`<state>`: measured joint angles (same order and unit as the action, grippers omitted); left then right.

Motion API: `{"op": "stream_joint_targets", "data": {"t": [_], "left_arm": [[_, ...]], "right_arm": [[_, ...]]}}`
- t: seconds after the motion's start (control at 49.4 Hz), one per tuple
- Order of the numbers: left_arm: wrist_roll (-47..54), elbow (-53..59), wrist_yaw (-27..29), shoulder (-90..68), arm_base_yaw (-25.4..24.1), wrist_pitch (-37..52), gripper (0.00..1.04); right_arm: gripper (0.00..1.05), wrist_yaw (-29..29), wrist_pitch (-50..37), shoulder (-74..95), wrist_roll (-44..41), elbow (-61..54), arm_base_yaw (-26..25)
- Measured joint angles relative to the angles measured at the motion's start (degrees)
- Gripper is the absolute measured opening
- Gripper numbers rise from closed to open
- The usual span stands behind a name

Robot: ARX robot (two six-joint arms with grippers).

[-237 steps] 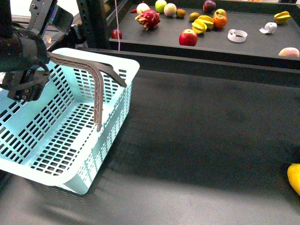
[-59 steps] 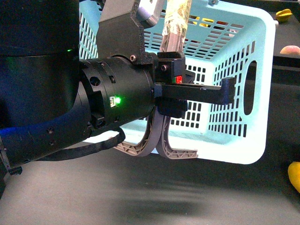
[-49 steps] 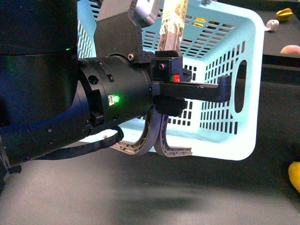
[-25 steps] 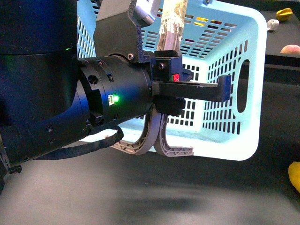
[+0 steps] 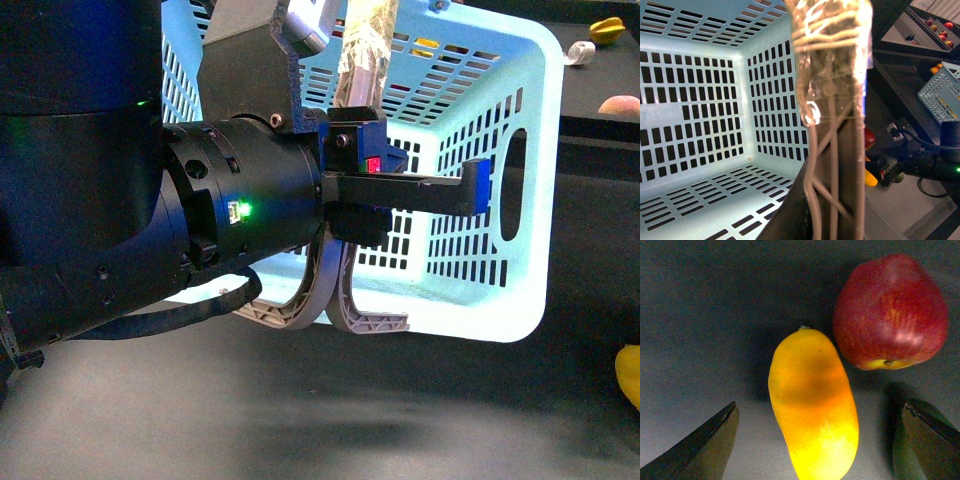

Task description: Pick mango with right arm and hold basket with left

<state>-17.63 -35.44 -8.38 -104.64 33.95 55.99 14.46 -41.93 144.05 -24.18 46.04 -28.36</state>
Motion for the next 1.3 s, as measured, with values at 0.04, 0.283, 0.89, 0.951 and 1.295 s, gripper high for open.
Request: {"op": "stream_joint_targets", "data": {"t": [0.04, 0.283, 0.89, 0.951, 1.295], "left_arm": [[0.0, 0.0, 0.0, 0.0, 0.0, 0.0, 0.06], [0.0, 0.0, 0.0, 0.0, 0.0, 0.0, 0.06], [0.0, 0.0, 0.0, 0.0, 0.0, 0.0, 0.06], [0.0, 0.0, 0.0, 0.0, 0.0, 0.0, 0.06], [0.0, 0.0, -0.1, 0.0, 0.0, 0.0, 0.06]], "right_arm": [[0.97, -0.2, 0.4, 1.0, 0.0, 0.8, 0.0], [0.97, -2.8, 3.5, 8.7, 0.3, 8.2, 1.4], [0.63, -1.0, 3.0, 8.6, 3.8, 6.6, 3.4], [0.62, 0.5, 3.0, 6.4, 4.7, 5.0, 3.7], [0.62, 11.2, 2.7, -16.9, 13.7, -5.6, 9.2]]}}
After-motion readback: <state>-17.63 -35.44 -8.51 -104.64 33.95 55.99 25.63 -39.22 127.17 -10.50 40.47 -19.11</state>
